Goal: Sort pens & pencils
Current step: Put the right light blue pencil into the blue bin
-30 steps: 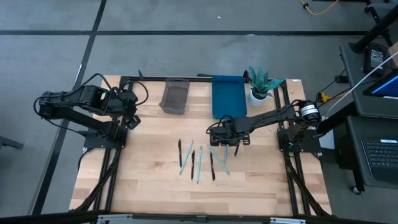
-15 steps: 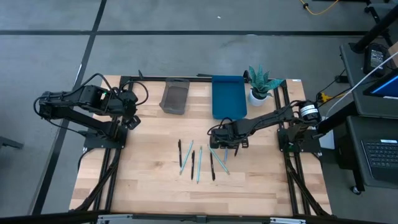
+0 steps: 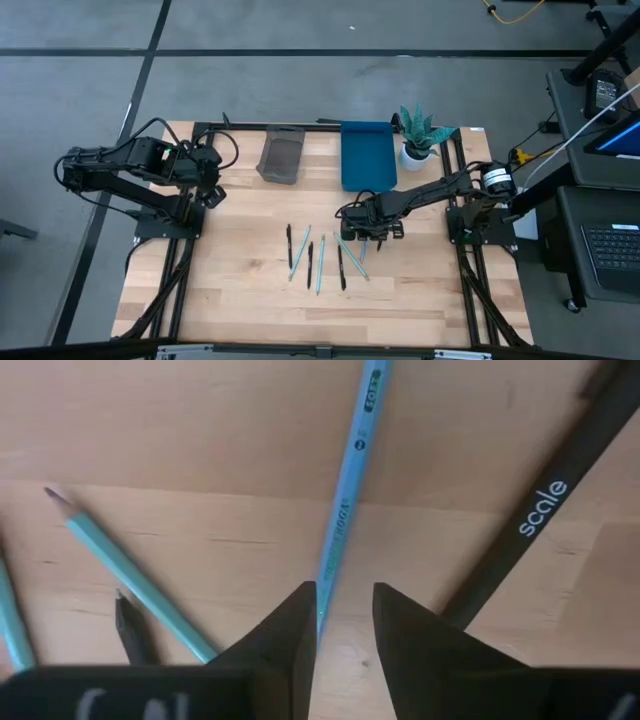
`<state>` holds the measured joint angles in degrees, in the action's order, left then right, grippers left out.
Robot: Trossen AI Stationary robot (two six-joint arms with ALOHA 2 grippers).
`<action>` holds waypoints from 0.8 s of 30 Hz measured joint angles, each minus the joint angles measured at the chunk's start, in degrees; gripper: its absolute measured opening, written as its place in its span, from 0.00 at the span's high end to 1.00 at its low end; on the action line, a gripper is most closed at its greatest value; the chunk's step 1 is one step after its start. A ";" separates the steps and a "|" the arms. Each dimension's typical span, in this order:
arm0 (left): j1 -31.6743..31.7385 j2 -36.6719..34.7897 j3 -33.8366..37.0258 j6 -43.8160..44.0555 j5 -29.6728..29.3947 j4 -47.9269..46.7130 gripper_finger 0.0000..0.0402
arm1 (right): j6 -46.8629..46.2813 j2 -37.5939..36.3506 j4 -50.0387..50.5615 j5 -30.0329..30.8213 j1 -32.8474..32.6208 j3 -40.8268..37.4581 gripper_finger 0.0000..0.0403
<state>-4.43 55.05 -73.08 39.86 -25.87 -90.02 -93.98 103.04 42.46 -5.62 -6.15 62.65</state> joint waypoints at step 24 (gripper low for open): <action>0.01 0.00 0.00 0.00 0.00 0.00 0.82 | 0.16 -0.01 -0.92 3.15 1.16 -0.24 0.75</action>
<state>-4.42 55.05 -73.08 39.86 -25.87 -90.02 -93.83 103.03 41.54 -2.47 -4.99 62.41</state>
